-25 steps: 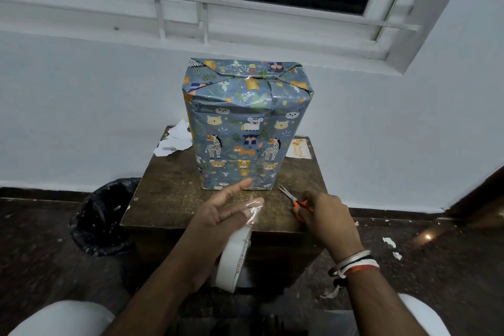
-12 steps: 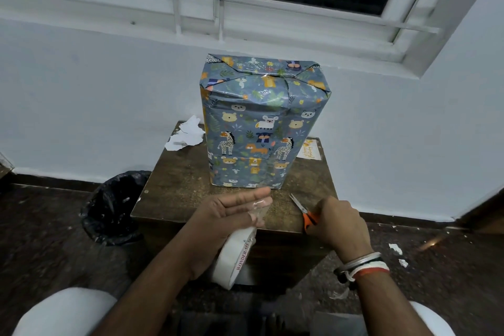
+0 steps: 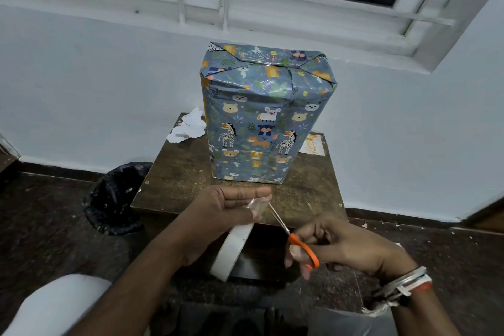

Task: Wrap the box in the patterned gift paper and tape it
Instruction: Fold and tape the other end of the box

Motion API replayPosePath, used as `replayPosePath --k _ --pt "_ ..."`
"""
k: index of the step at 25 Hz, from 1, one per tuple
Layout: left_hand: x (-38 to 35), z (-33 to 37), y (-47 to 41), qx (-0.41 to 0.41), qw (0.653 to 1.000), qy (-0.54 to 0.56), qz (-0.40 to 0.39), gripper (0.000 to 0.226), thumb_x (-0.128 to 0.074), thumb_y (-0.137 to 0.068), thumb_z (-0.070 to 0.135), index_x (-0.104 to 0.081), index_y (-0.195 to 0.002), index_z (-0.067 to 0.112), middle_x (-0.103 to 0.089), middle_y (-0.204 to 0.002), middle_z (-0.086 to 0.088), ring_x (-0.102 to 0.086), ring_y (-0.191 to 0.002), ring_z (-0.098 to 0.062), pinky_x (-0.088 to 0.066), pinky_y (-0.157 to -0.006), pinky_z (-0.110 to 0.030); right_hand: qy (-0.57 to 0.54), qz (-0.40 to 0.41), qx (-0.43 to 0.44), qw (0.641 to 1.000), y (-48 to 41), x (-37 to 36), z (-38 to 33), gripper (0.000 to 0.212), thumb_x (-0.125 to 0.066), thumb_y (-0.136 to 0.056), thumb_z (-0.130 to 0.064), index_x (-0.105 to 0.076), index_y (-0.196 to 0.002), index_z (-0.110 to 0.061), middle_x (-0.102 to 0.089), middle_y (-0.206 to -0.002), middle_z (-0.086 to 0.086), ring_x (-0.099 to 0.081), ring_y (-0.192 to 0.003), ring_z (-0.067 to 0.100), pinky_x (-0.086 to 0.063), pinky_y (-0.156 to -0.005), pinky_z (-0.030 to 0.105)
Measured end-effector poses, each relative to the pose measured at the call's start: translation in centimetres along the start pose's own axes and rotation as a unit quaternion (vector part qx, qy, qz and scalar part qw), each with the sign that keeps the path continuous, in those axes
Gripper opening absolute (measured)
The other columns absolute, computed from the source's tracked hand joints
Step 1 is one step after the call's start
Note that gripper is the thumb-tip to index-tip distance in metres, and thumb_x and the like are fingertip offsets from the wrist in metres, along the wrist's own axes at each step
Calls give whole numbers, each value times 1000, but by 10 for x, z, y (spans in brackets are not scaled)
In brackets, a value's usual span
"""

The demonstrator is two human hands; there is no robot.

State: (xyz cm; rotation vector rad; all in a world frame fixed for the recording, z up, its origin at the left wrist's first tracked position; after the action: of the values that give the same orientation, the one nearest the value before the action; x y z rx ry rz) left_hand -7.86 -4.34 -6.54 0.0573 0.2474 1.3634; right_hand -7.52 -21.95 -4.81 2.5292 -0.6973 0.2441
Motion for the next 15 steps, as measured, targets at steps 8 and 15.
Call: replayPosePath --k 8,15 --pt "-9 -5 1 14 999 -31 -20 44 -69 -90 -6 -71 -126 18 -75 -120 3 -69 -113 -8 -54 -96 -21 12 -15 13 1000 -13 -5 4 44 -73 -91 -49 -77 -105 -7 -75 -77 2 -55 -73 34 -40 -66 54" --pt "-10 -5 1 17 998 -52 -24 45 -70 -89 -6 -71 -126 20 -75 -119 7 -68 -115 -4 -52 -89 -14 -4 -16 1 1000 -14 -1 12 19 -73 -96 -27 -79 -105 -11 -75 -75 2 -64 -71 10 -47 -76 22"
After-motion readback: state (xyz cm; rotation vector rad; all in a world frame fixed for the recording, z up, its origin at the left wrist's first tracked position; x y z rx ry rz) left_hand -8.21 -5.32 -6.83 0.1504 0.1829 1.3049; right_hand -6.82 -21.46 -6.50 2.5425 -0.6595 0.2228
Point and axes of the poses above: each hand's wrist, its own y-axis away from the middle knuckle, its own x-axis out of the back of the hand, z = x × y, the point moved 8 cm from there along -y, towards the middle knuckle
